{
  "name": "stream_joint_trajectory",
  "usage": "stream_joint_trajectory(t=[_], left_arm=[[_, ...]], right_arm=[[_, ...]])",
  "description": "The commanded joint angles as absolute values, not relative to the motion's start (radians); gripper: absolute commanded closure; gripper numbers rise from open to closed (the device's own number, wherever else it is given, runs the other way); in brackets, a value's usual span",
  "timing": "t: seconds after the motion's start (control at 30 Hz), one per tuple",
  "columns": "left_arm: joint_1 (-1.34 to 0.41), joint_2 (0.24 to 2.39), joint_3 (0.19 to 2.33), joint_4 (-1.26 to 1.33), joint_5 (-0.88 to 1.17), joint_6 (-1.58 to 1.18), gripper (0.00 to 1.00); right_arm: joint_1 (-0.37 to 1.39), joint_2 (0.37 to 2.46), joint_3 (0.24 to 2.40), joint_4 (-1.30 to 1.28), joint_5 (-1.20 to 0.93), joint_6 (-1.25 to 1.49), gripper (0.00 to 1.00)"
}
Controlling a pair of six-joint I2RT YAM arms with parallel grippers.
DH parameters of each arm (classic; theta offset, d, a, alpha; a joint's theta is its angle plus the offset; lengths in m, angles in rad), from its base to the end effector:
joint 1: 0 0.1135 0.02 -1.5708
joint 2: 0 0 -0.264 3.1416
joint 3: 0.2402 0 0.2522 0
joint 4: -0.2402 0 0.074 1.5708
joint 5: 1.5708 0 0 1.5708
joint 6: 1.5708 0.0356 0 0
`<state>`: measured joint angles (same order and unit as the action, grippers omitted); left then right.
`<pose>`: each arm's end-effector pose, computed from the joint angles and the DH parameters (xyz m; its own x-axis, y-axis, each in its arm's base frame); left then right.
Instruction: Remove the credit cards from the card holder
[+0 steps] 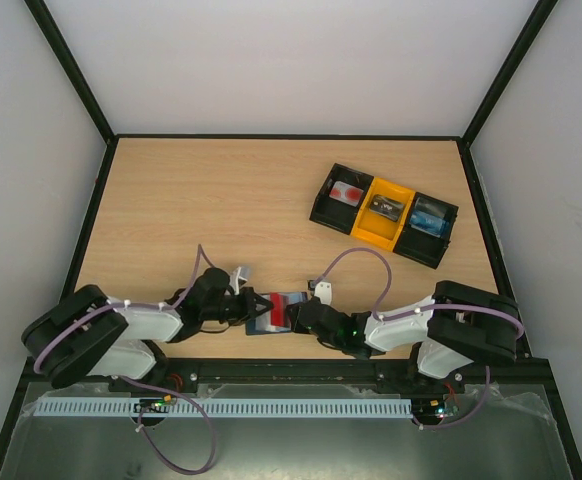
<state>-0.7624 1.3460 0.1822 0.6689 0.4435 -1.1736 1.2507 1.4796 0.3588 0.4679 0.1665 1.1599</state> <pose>0.1389 -0.1538 0.1192 -0.9600 -0.2350 -0.1525 0.0302 0.4543 -0.8903 0.0821 0.2290 0.1156 -0.8965 0.1687 -0.4096 -0.1821 0.7025 0.6880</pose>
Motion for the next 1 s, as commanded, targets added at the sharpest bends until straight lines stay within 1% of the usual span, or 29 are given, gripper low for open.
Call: stream_joint_trajectory(t=[0.0,0.23,0.4,0.63,0.73,0.83,0.97], left_arm=[[-0.759,1.282,0.181,0.575,0.392,-1.125,0.97],[-0.759,1.172,0.187,0.474,0.334,-1.092,0.97],[-0.759,1.091,0.238,0.349,0.252,-0.982,0.97],[-0.785,0.972,0.308,0.239,0.129,-0.842,0.97],[-0.796,0.942,0.331,0.224,0.079,-0.784,0.97],[-0.839,0.932,0.352,0.243,-0.001,-0.683,0.97],[-0.941,0.933,0.381,0.261,-0.139,-0.532,0.97]], right_arm=[[1.253,1.478,0.337,0.403,0.175,1.175,0.84],[1.253,1.471,0.351,0.382,0.180,1.172,0.84],[1.253,1.439,0.375,0.337,0.197,1.169,0.82],[1.253,1.328,0.443,0.226,0.201,1.172,0.81],[1.253,1.280,0.480,0.172,0.202,1.182,0.78],[1.252,1.232,0.507,0.137,0.192,1.213,0.77],[1.252,1.163,0.543,0.070,0.190,1.288,0.76]])
